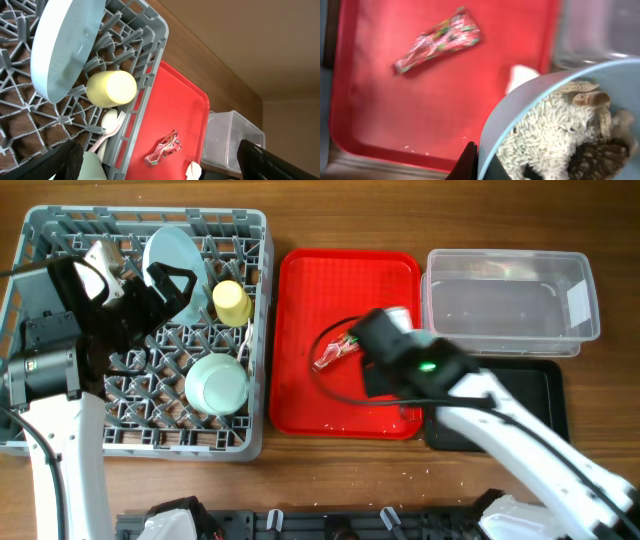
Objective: Sort waste into correct bins and load items into the dishwasher rack
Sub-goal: 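Grasp the bowl rim with the right gripper and lift it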
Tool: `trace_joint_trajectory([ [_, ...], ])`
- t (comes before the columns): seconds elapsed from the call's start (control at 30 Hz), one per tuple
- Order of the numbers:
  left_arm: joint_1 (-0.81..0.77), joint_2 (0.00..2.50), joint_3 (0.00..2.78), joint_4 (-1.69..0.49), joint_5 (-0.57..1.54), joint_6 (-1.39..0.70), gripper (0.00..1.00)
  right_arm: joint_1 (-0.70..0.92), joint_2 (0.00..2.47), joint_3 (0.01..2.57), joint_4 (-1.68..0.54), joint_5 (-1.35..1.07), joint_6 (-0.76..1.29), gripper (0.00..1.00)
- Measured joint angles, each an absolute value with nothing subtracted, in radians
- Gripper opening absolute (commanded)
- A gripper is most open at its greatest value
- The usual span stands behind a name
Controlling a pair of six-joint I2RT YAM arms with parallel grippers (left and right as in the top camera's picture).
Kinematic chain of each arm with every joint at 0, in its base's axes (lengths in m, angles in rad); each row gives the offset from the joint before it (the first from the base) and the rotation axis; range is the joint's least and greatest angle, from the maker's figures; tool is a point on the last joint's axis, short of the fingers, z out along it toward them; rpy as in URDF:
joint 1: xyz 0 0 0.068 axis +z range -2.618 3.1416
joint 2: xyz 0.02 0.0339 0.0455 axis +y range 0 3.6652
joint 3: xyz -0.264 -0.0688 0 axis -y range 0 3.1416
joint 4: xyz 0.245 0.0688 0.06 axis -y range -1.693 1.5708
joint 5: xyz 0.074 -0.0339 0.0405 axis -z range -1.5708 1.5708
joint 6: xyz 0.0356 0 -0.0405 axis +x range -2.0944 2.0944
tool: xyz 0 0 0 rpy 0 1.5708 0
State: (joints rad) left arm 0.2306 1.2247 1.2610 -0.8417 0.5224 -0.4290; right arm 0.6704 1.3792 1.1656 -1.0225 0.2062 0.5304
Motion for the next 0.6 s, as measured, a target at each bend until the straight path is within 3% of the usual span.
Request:
trace_joint_trajectory([
  [0.37, 0.231, 1.225, 1.261, -0.842, 0.522, -0.429, 1.00, 0.024, 1.164, 1.126, -1.142, -0.323, 0.177, 0.04],
  [0.6, 0.231, 1.225, 1.261, -0.842, 0.522, -0.429, 1.00, -0.466, 1.165, 0.869, -1.113, -0.828, -0.124, 0.04],
])
